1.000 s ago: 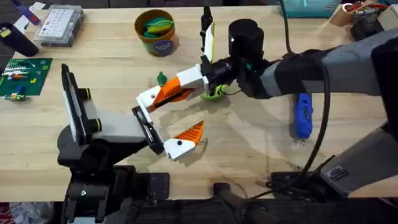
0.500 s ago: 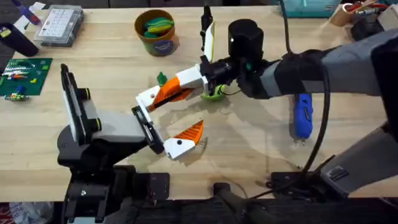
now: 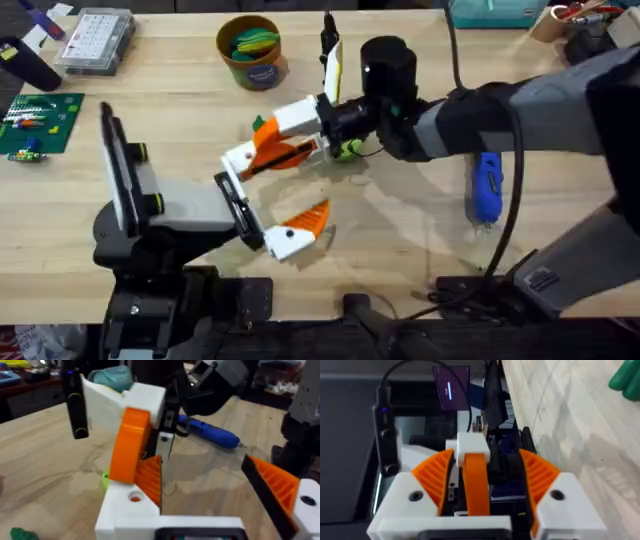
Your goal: Pick up the gripper from the table and insert it into the empty holder that is missing its gripper. Then pick up a screw, insert it into the mounting hole, and use the screwdriver to tighten it. Finally, clean up the table by picking up the vegetable and placing it into the bucket.
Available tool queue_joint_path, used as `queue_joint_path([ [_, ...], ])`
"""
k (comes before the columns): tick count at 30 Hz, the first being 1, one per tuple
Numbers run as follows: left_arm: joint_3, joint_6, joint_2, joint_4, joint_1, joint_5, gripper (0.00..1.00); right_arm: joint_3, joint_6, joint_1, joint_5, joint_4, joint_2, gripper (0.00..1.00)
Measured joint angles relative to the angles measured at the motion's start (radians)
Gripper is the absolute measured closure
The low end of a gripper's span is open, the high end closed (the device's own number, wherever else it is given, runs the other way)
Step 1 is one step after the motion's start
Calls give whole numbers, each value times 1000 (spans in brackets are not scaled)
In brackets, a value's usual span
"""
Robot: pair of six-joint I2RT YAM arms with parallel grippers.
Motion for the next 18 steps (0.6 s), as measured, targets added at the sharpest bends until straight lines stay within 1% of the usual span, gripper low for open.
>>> queue_joint_path([
  [2,1,4,0,-3,-10,20,16,0,-1,8,13,1,1,218],
  [5,1,9,0,-6,-13,32,16,0,-1,13,24,2,1,29],
  [6,1,10,0,-6,-13,34,16,0,1,13,27,1,1,16],
  [11,1,10,0,-6,-13,40,16,0,-1,6,28,2,1,14],
  [18,1,10,0,-8,-13,49,16,0,-1,-29,28,2,1,14],
])
